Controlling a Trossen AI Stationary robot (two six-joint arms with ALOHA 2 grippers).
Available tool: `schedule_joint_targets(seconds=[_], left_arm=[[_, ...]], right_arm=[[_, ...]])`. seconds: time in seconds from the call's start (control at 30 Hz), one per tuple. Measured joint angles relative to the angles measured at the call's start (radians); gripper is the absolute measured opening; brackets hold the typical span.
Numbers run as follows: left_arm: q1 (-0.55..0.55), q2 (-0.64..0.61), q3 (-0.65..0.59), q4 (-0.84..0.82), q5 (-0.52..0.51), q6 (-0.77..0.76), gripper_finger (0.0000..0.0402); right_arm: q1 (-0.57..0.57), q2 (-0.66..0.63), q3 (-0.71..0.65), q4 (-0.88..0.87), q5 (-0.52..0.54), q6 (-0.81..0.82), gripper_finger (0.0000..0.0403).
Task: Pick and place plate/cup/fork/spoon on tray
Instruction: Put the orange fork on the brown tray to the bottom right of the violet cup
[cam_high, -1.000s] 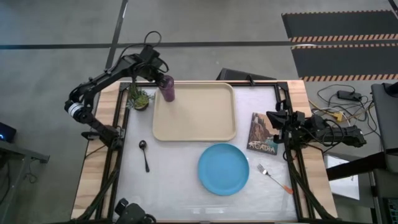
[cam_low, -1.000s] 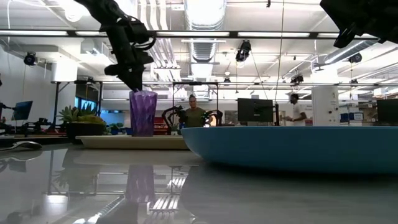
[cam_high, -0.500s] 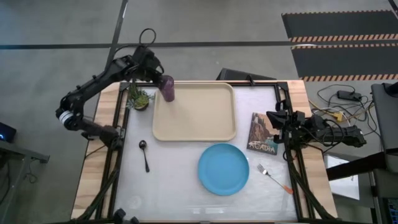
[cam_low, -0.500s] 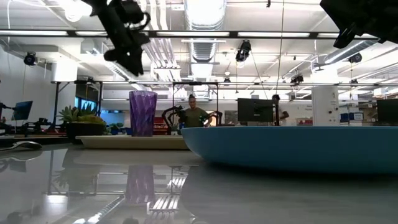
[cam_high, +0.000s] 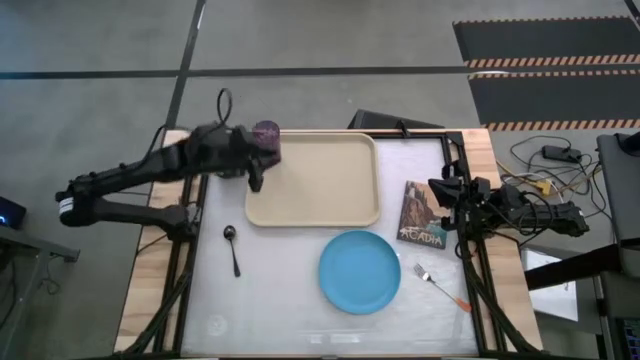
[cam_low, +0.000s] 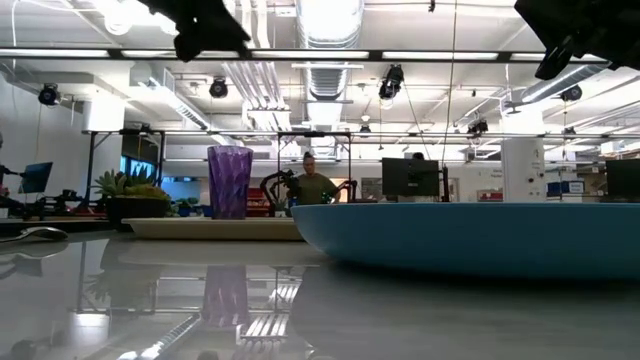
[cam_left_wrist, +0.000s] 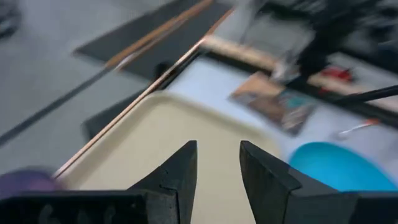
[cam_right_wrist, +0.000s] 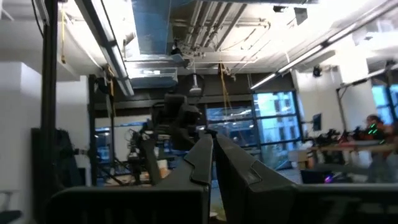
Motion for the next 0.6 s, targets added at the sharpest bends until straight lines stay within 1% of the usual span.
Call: schedule_joint_targets(seconds=[0.1,0.2,0.3,0.47,0.6], left_arm=[[-0.091,-0.062,-0.098,0.147,0.0,-0.001,0.0103],[-0.175,-0.108,-0.183,0.278,0.0,-0.001,0.0103],[-0.235,-0.14,-0.255,0.394,0.0,0.0,0.0103],[-0.272,-0.173,-0.341,0.498,-0.002,0.002,0.0103],[-0.272,-0.192,-0.383,0.514,-0.006,0.005,0.0103]], right_arm=[[0.0,0.015,0.0,-0.013,-0.008,0.053,0.0009],[0.002,0.042,0.0,-0.026,-0.049,0.114,0.0009],[0.003,0.086,0.0,-0.014,-0.062,0.193,0.0009],[0.019,0.189,0.0,0.037,-0.062,0.285,0.0009],[0.053,0.28,0.0,0.118,-0.059,0.317,0.0009]])
